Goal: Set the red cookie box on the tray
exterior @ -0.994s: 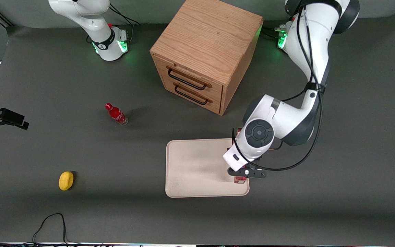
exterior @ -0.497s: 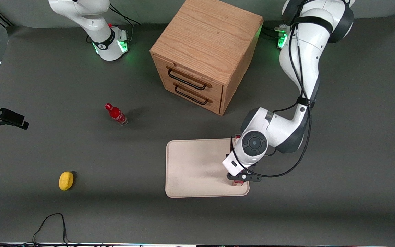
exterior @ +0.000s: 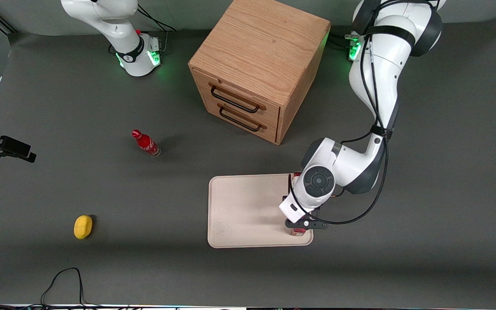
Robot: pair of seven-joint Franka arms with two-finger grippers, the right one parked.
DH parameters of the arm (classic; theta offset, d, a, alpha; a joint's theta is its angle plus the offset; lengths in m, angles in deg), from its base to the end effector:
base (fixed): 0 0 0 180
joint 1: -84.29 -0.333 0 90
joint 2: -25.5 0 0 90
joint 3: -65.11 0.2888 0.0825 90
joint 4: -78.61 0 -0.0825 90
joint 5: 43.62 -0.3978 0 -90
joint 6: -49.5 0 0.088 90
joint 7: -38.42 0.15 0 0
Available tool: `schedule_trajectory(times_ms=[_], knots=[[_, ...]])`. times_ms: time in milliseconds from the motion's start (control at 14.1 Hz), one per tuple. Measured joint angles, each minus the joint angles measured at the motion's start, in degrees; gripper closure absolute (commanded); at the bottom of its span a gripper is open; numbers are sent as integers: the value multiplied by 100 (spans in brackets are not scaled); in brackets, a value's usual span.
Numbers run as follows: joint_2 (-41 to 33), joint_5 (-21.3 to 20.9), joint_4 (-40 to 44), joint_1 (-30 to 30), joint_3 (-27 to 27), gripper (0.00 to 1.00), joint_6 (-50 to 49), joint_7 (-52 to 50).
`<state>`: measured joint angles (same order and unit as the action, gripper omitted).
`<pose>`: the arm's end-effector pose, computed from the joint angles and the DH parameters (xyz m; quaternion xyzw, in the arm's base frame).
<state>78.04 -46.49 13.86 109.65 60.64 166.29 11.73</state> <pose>0.6664 -0.3606 0.1845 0.9997 -0.0236 -0.0069 0.0062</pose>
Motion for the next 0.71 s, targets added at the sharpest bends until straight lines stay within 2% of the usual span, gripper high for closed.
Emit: schedule_trajectory(times_ms=[71,355,710], knots=[[-1,-1,4,1,0,1,-4,-4],[-328,-3,151,-11,2,0,-781,-20],[-1792,-5,231,-15,3,0,-2419,-31]])
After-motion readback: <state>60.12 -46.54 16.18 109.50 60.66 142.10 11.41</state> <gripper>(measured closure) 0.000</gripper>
